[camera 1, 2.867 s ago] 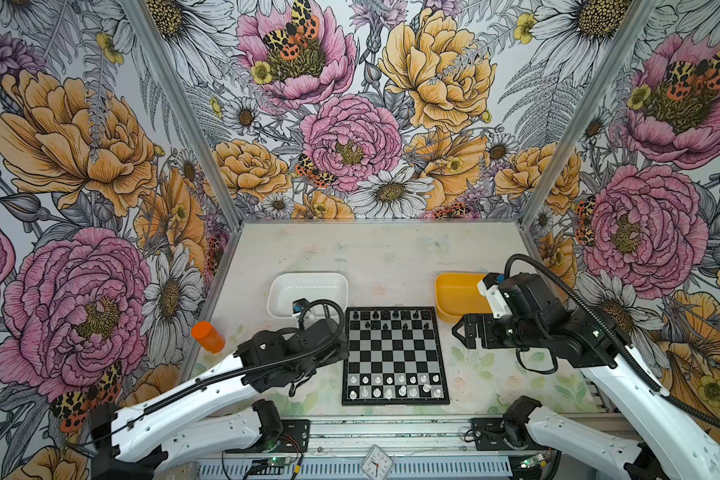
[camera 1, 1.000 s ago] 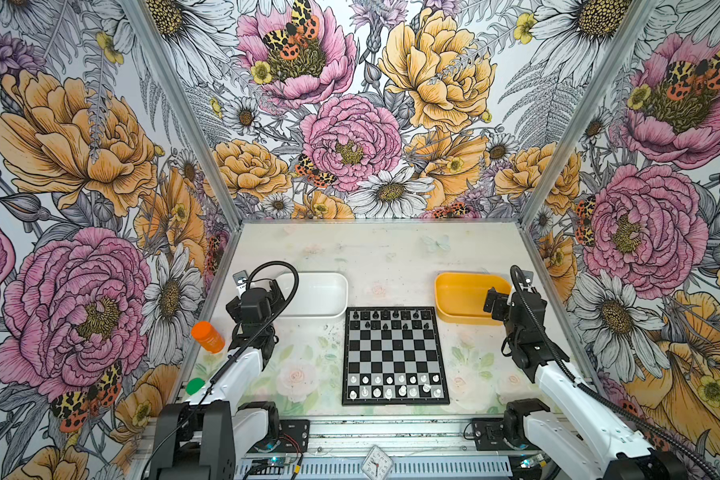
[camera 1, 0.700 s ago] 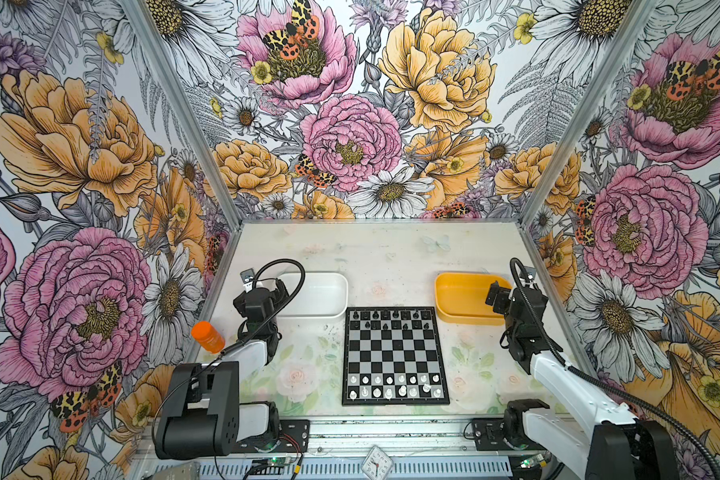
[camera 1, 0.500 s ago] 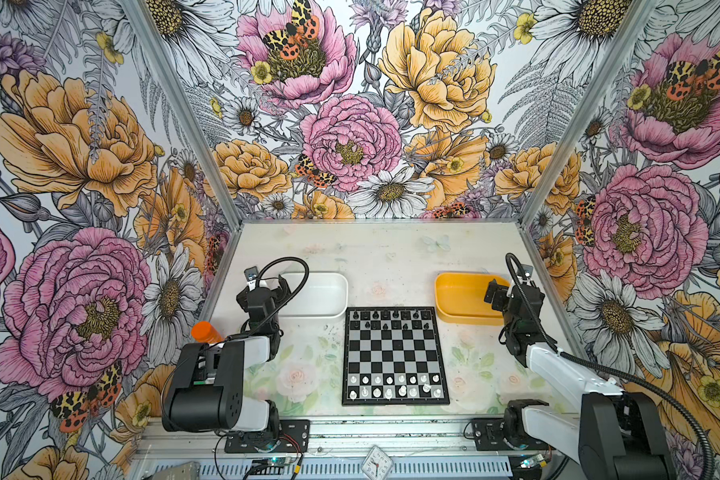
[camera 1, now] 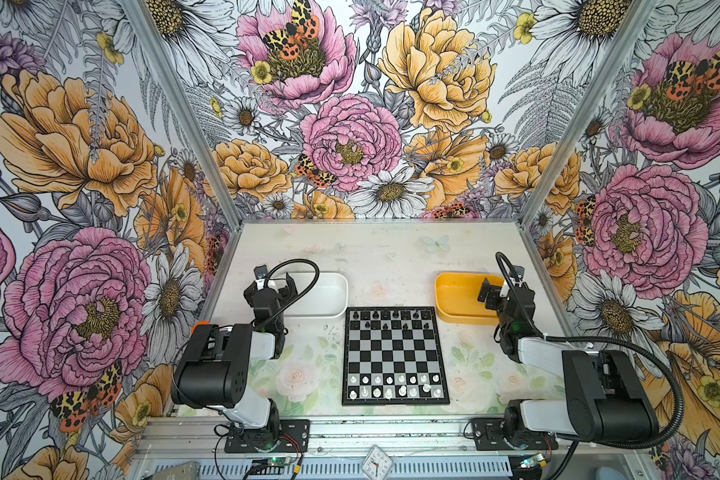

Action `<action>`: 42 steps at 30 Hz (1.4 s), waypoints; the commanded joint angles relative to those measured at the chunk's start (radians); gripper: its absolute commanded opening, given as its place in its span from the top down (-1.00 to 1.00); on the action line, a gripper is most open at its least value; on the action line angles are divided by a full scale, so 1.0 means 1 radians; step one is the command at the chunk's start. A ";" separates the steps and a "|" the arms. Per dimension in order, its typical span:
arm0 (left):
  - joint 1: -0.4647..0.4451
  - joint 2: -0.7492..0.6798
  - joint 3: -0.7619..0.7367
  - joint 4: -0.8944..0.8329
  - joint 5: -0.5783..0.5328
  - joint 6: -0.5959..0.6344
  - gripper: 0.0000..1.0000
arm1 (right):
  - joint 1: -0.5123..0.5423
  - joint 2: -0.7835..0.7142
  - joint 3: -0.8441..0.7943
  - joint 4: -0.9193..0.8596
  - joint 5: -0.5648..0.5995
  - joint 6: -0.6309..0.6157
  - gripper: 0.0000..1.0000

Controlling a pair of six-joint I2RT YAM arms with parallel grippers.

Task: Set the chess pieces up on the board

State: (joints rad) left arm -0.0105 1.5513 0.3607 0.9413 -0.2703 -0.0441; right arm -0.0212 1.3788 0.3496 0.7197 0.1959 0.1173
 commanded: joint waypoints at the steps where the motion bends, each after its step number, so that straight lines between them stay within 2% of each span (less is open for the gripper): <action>1: 0.009 -0.001 -0.009 0.045 0.028 0.012 -0.98 | -0.006 0.077 -0.003 0.162 -0.033 0.001 -0.99; 4: 0.009 -0.002 -0.007 0.043 0.027 0.011 -0.98 | 0.007 0.164 0.028 0.190 -0.050 -0.028 -0.99; 8: 0.009 -0.001 -0.008 0.040 0.028 0.011 -0.98 | 0.005 0.154 0.047 0.130 -0.082 -0.032 -0.99; 42: 0.008 -0.001 -0.004 0.037 0.024 0.015 -0.98 | 0.004 0.158 0.047 0.138 -0.087 -0.035 -0.99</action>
State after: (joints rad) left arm -0.0097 1.5513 0.3607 0.9478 -0.2672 -0.0441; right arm -0.0189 1.5394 0.3763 0.8284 0.1249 0.0875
